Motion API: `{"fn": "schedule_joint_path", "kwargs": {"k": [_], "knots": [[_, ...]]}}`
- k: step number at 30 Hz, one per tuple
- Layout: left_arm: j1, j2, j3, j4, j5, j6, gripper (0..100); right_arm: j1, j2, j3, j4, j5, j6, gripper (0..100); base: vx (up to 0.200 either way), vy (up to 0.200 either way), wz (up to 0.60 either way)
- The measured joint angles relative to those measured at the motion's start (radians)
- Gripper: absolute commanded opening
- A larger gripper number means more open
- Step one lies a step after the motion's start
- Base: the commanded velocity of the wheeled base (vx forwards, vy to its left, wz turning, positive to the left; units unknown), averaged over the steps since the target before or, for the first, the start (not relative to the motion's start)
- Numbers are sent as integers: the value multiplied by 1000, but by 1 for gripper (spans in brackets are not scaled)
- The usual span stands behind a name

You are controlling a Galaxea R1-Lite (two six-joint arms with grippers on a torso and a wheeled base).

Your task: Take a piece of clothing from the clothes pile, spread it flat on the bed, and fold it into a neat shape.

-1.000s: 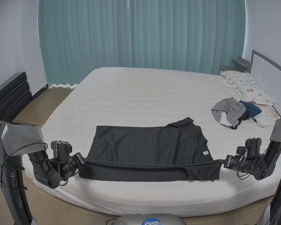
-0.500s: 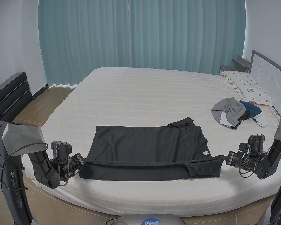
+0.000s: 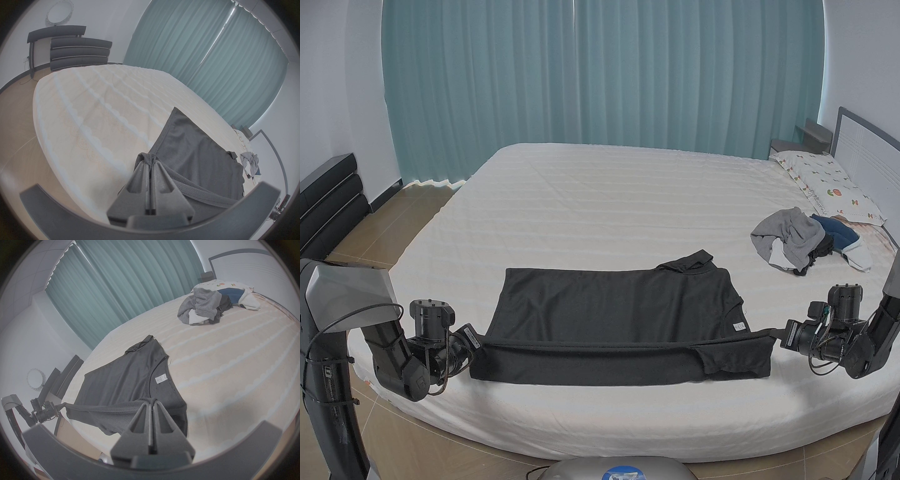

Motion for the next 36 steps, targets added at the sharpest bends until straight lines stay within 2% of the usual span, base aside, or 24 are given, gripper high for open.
{"fn": "schedule_joint_path", "kwargs": {"k": [12, 18, 36], "knots": [[-3, 56, -68, 0, -3, -13, 0, 1, 96, -72, -6, 2, 5, 0, 0, 0, 0], [-5, 90, -106, 0, -4, -27, 0, 1, 140, -104, -8, 3, 46, 0, 0, 0, 0], [-11, 138, -158, 0, -5, -51, 0, 4, 226, -149, -40, 5, 101, 0, 0, 0, 0]]}}
